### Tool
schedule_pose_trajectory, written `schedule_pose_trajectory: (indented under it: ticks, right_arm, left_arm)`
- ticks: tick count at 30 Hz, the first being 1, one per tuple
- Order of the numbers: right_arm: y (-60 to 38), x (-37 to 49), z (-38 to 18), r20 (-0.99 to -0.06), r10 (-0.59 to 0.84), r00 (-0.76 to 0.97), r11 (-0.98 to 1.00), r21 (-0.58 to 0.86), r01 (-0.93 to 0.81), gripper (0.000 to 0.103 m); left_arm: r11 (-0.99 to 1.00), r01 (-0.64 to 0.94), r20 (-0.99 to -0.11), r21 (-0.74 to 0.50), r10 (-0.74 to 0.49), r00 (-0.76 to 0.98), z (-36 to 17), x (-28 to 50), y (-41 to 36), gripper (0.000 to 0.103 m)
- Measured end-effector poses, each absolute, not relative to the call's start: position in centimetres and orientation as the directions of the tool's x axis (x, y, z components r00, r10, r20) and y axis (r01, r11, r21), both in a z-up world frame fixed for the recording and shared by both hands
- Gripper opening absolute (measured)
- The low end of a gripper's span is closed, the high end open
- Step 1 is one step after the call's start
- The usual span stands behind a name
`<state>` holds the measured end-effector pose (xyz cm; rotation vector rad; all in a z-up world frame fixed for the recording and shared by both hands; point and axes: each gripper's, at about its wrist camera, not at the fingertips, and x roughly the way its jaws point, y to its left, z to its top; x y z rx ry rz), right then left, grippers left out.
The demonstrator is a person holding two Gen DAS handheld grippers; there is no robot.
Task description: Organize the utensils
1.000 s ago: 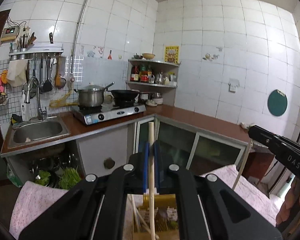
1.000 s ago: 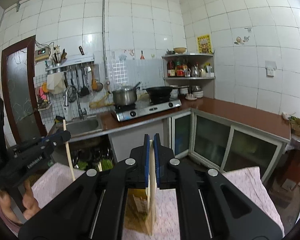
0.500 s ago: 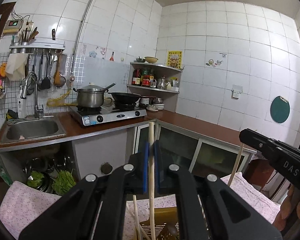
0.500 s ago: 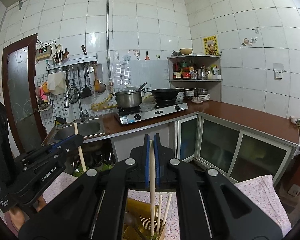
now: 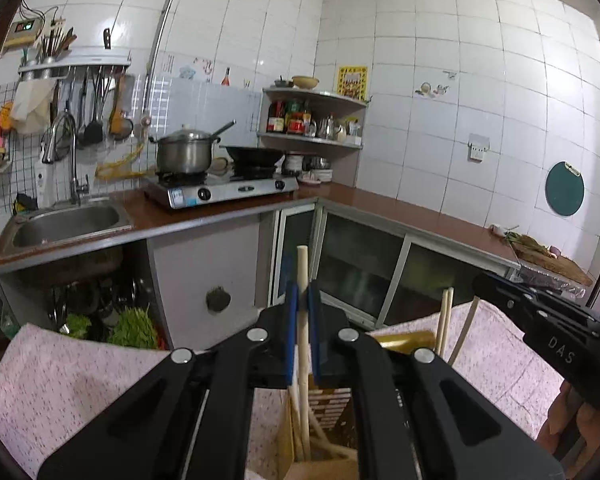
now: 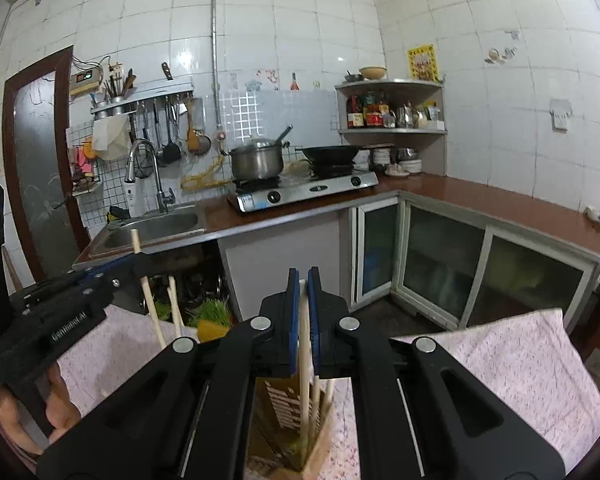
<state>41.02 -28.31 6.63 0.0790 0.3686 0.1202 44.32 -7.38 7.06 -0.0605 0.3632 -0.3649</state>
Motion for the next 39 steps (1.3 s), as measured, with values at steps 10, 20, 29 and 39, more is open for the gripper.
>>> schedule_pose_trajectory:
  ticks: [10,20,29,39]
  right_arm:
    - [-29.5,39.1,5.4,-0.365,0.148,0.919,0.986,0.132,-0.106,0.050]
    - [-28.9,30.1,5.8,-0.350,0.053,0.935,0.998,0.047,-0.039,0.091]
    - [-26.3,18.9,3.2,-0.354,0.040,0.934,0.998,0.061,-0.019,0.099]
    - [-24.0,9.8,0.4,-0.343,-0.004,0.939,0.998,0.052,0.023,0.099]
  left_arm:
    - [0.942,0.314,-0.326,-0.115,-0.335,0.884,8.0,41.0,-6.2,0.063]
    - [0.976,0.217,-0.335,-0.037,-0.216,0.917,7.6,30.4,-2.2,0.095]
    - [0.983,0.186,-0.366,0.013,-0.168,0.915,4.5,19.8,-1.6,0.099]
    - [0.995,0.099,-0.307,0.000,-0.095,0.947,1.7,11.9,-1.4,0.099]
